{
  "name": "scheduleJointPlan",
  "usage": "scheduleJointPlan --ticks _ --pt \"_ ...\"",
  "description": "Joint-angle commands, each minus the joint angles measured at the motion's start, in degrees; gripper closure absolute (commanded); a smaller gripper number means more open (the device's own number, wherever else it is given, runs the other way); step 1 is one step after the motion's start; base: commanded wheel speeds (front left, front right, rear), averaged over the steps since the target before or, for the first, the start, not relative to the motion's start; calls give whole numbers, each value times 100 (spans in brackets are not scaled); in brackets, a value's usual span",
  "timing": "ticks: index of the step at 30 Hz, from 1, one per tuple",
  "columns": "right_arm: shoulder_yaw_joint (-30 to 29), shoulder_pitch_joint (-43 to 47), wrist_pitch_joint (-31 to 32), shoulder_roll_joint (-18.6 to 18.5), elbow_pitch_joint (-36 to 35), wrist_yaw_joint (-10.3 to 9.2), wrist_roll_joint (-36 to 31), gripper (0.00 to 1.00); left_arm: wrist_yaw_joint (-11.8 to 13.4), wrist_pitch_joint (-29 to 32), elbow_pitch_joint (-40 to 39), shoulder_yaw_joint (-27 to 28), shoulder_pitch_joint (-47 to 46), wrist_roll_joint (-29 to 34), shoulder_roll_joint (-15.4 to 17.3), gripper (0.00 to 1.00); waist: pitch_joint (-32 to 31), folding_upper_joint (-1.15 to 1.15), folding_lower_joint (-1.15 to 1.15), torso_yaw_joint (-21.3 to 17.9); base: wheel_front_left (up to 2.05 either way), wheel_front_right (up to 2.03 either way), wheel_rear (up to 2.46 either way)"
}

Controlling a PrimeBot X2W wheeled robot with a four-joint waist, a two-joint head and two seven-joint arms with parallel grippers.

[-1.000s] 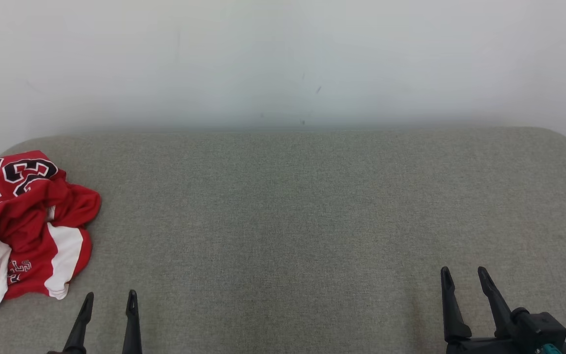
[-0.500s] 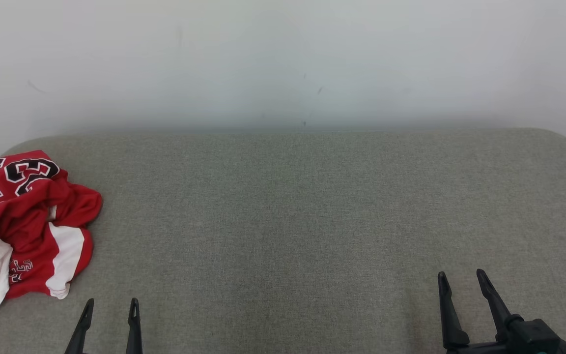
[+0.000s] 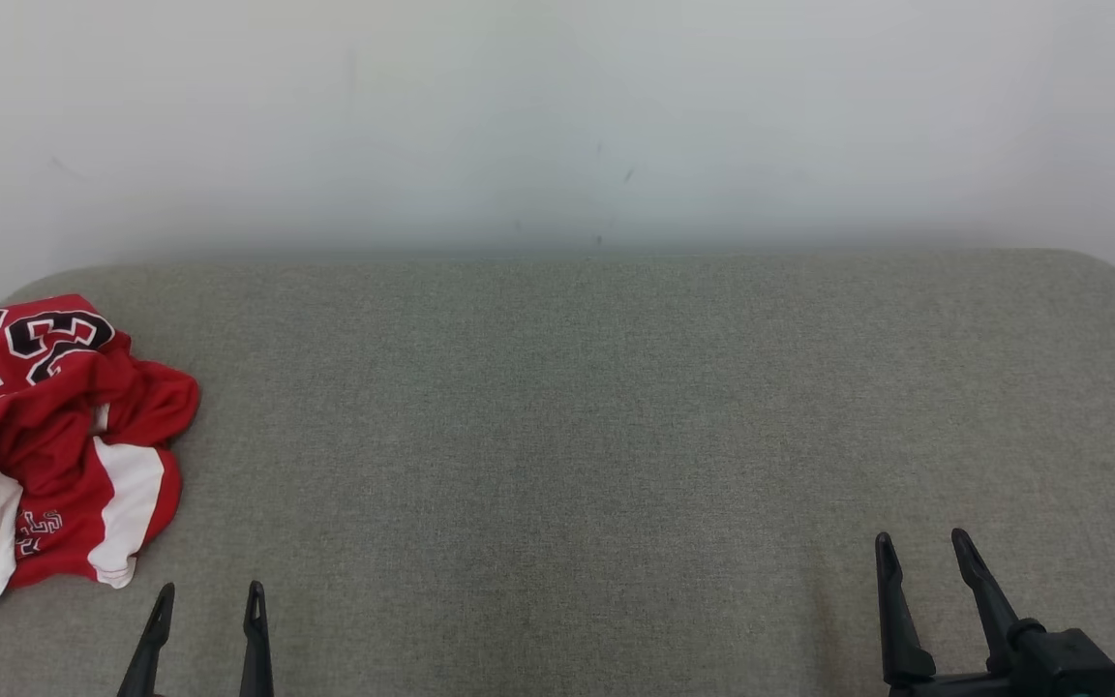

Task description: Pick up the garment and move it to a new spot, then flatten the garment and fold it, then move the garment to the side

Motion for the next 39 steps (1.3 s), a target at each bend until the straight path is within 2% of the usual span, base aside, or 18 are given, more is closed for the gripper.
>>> scheduleJointPlan --ticks 1,28,39 --pt "-7 49 -11 -18 0 -12 40 0 19 -14 -29 21 103 -2 -11 0 0 0 0 0 0 0 0" --pt "19 74 -11 -18 77 -12 185 0 -1 -14 -61 101 92 12 -103 0 14 0 0 46 0 0 0" --pt "48 118 -11 -18 72 -12 249 0 -2 -14 -48 131 126 56 -106 0 -9 0 0 401 0 0 0"
